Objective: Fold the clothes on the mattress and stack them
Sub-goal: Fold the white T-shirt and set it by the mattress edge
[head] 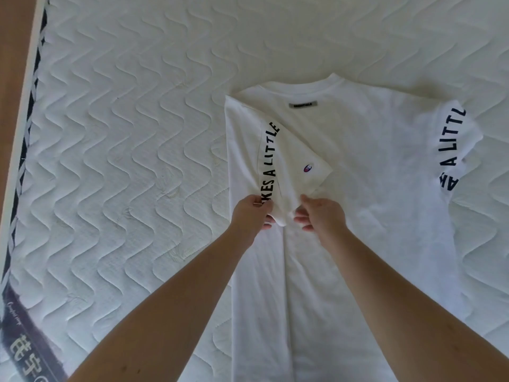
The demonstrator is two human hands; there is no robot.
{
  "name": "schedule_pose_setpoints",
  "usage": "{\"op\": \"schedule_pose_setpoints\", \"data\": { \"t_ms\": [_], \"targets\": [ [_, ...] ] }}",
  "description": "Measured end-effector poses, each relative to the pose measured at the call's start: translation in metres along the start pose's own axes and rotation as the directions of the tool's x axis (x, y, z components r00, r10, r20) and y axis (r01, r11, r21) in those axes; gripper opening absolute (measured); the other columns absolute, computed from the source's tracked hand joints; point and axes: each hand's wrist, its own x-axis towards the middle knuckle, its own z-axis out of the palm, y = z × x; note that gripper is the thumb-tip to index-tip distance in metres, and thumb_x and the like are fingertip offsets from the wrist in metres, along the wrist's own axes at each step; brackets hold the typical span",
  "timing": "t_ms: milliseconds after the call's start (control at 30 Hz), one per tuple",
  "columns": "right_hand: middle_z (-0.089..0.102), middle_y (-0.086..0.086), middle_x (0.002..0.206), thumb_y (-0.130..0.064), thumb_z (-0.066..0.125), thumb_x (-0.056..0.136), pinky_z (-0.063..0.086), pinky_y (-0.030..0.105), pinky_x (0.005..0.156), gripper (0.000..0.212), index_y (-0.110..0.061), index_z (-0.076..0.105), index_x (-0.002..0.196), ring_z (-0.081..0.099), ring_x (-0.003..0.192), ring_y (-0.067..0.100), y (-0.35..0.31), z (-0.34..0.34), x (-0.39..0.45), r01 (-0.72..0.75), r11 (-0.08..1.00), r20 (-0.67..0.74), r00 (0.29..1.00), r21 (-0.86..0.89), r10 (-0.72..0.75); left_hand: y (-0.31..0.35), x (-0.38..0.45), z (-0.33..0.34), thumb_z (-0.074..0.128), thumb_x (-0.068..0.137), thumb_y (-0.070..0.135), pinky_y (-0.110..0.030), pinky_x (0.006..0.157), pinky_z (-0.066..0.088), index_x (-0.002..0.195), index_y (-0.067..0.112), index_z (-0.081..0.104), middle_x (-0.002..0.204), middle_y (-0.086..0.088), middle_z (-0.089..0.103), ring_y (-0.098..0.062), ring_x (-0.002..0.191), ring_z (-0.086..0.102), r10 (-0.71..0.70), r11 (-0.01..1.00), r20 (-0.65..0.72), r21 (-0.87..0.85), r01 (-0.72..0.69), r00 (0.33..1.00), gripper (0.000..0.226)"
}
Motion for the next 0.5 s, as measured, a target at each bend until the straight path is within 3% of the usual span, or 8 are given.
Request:
{"op": "schedule_pose_setpoints", "data": {
  "t_ms": [100, 167, 233, 300, 367, 433, 500],
  "targets": [
    [0.073, 0.005, 0.08, -0.036, 0.061, 0.094, 0.05, 0.023, 0.045, 0.019, -0.018, 0.063, 0.087, 0.071, 0.055, 0.016, -0.017, -0.006, 0.01, 0.027, 0.992, -0.108, 0.994, 0.126, -0.013, -0.002, -0.002, 0.001, 0.045, 0.096, 0.014, -0.023, 0.06, 0.058, 0.104, 0.011, 0.063, 0.089, -0.005, 0.069, -0.014, 0.066, 0.07, -0.054, 0.998, 0.011, -0.03, 0.054, 0.998, 0.02],
    [0.07, 0.005, 0.087, -0.035, 0.065, 0.091, 0.047, 0.021, 0.041, 0.02, -0.017, 0.06, 0.097, 0.067, 0.048, 0.013, -0.027, -0.008, 0.017, 0.038, 0.987, -0.16, 0.987, 0.153, -0.013, -0.003, -0.001, 0.0, 0.038, 0.096, 0.016, -0.027, 0.065, 0.059, 0.108, 0.015, 0.062, 0.099, -0.004, 0.066, -0.019, 0.078, 0.069, -0.093, 0.995, -0.056, -0.034, 0.091, 0.994, 0.027],
    [0.063, 0.0, 0.092, -0.034, 0.069, 0.088, 0.045, 0.019, 0.039, 0.034, -0.019, 0.05, 0.111, 0.063, 0.045, 0.011, -0.034, -0.009, 0.022, 0.04, 0.979, -0.202, 0.979, 0.198, 0.0, -0.004, 0.002, -0.001, 0.037, 0.097, 0.023, -0.029, 0.061, 0.058, 0.113, 0.015, 0.06, 0.108, -0.003, 0.063, -0.026, 0.094, 0.066, -0.124, 0.991, -0.137, -0.073, 0.114, 0.983, 0.029],
    [0.055, -0.007, 0.09, -0.035, 0.072, 0.086, 0.045, 0.021, 0.041, 0.044, -0.021, 0.044, 0.117, 0.062, 0.047, 0.011, -0.04, -0.008, 0.027, 0.078, 0.977, -0.246, 0.969, 0.198, -0.027, -0.003, 0.005, 0.001, 0.041, 0.096, 0.041, -0.03, 0.057, 0.056, 0.105, 0.019, 0.057, 0.102, 0.001, 0.061, -0.024, 0.094, 0.063, -0.072, 0.997, -0.222, -0.039, 0.065, 0.972, 0.028],
    [0.053, -0.009, 0.083, -0.036, 0.072, 0.085, 0.042, 0.023, 0.045, 0.043, -0.017, 0.052, 0.117, 0.062, 0.051, 0.013, -0.043, -0.007, 0.034, 0.099, 0.989, -0.239, 0.969, 0.108, -0.07, -0.002, 0.009, 0.004, 0.05, 0.09, 0.056, -0.028, 0.058, 0.051, 0.095, 0.023, 0.052, 0.09, 0.009, 0.059, -0.011, 0.081, 0.06, 0.04, 0.995, -0.288, 0.096, -0.013, 0.957, 0.033],
    [0.058, -0.005, 0.077, -0.034, 0.071, 0.084, 0.039, 0.023, 0.045, 0.033, -0.014, 0.063, 0.109, 0.062, 0.051, 0.012, -0.046, -0.007, 0.04, 0.082, 0.996, -0.2, 0.977, 0.044, -0.072, -0.001, 0.015, 0.006, 0.061, 0.088, 0.048, -0.022, 0.054, 0.042, 0.097, 0.022, 0.052, 0.084, 0.013, 0.057, -0.004, 0.075, 0.056, 0.118, 0.968, -0.305, 0.246, -0.041, 0.945, 0.029],
    [0.062, -0.001, 0.075, -0.03, 0.071, 0.083, 0.04, 0.024, 0.048, 0.023, -0.015, 0.066, 0.1, 0.06, 0.046, 0.007, -0.048, -0.01, 0.045, 0.099, 0.995, -0.209, 0.974, 0.017, -0.093, -0.003, 0.021, 0.006, 0.064, 0.089, 0.032, -0.019, 0.054, 0.038, 0.097, 0.023, 0.054, 0.082, 0.014, 0.057, -0.009, 0.078, 0.058, 0.109, 0.958, -0.279, 0.286, -0.026, 0.954, 0.016]
  ]
}}
